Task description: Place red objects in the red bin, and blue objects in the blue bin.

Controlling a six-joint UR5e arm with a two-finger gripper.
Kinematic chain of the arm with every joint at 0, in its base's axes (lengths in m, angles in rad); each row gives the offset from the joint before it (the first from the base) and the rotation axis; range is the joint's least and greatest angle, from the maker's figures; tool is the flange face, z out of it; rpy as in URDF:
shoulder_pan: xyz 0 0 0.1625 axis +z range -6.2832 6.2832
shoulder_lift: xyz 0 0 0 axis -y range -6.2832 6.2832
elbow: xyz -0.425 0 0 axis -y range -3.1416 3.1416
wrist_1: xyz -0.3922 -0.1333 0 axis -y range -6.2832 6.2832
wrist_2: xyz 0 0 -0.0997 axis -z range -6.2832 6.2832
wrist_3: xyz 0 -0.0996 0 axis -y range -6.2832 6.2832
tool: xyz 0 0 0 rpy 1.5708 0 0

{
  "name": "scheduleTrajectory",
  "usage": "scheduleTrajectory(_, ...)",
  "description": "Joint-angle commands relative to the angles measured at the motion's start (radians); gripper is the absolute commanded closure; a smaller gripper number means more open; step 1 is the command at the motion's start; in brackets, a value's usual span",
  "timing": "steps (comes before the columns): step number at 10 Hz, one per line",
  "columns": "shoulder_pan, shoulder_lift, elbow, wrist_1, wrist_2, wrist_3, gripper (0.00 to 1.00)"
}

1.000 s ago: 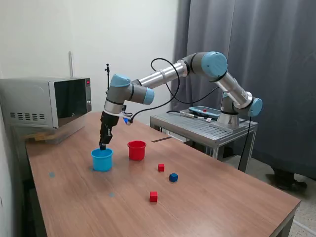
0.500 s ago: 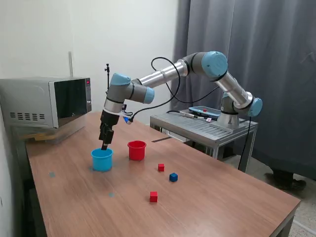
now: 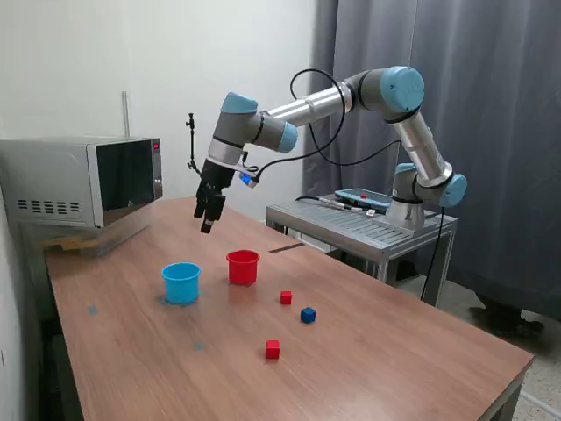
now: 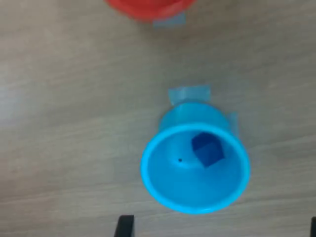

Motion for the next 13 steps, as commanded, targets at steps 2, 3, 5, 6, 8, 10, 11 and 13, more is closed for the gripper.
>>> scheduleTrajectory(2, 0.085, -0.093, 0.106, 0.022, 0.016, 0.057, 0.00)
scheduleTrajectory(3, 0.108, -0.097, 0.104, 0.020, 0.086, 0.062, 0.00)
scheduleTrajectory(5, 0.128, -0.097, 0.107, 0.032, 0.156, 0.068, 0.00)
scheduleTrajectory(6, 0.156, -0.097, 0.118, 0.054, 0.157, 0.074, 0.00)
scheduleTrajectory(8, 0.187, -0.100, 0.179, 0.055, 0.162, 0.096, 0.00)
scheduleTrajectory(10, 0.205, -0.107, 0.253, 0.057, 0.162, 0.102, 0.00)
scheduleTrajectory(11, 0.208, -0.109, 0.265, 0.057, 0.162, 0.104, 0.00)
scheduleTrajectory(13, 0.210, -0.155, 0.302, 0.057, 0.162, 0.105, 0.00)
